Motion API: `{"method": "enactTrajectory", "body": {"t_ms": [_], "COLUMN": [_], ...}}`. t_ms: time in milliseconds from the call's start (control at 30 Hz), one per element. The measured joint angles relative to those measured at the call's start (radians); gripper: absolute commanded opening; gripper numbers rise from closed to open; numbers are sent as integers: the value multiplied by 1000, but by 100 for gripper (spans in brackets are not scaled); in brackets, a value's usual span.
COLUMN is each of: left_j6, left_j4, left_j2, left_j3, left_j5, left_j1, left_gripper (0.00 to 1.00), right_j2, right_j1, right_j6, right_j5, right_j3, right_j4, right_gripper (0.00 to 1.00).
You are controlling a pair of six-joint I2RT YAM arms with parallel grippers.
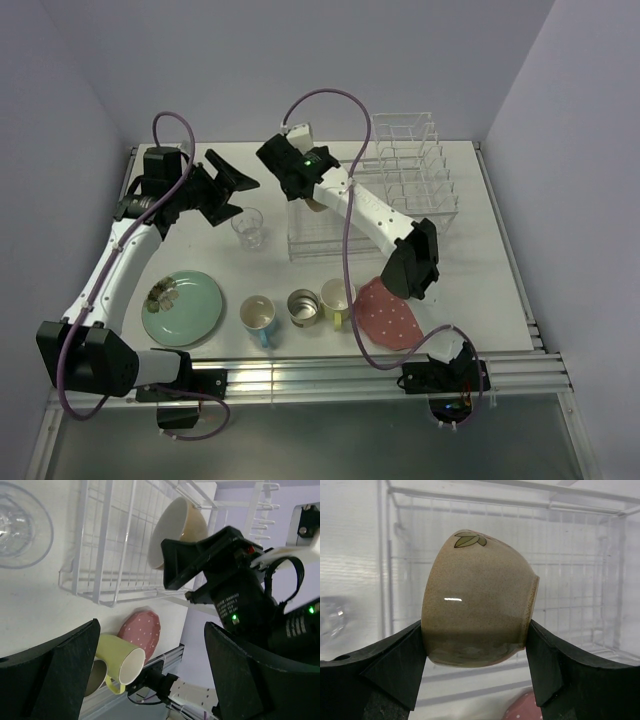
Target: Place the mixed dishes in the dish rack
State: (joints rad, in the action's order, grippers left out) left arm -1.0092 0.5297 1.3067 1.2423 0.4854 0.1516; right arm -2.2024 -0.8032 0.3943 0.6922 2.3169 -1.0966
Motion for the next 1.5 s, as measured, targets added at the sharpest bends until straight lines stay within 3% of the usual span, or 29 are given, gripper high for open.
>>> {"method": "enactTrajectory", "body": {"t_ms": [533,1100,1500], "left_j6": [-5,-6,-9], "left_j4": [47,50,28], "left_j2": [-35,-72,-72], "left_j3": [-32,-71,-72], "left_j5": [-13,-11,0], "left_j1": [0,0,1], "left_gripper": [91,91,91], "right_j2": [-90,-127,-200], "right_j1": [42,183,202], "right_j6": [-37,-16,-13], "right_j5": [243,297,369], "right_j3": [-18,-96,-126], "right_j4": [-21,-53,-60], "right_gripper": [0,0,0]}}
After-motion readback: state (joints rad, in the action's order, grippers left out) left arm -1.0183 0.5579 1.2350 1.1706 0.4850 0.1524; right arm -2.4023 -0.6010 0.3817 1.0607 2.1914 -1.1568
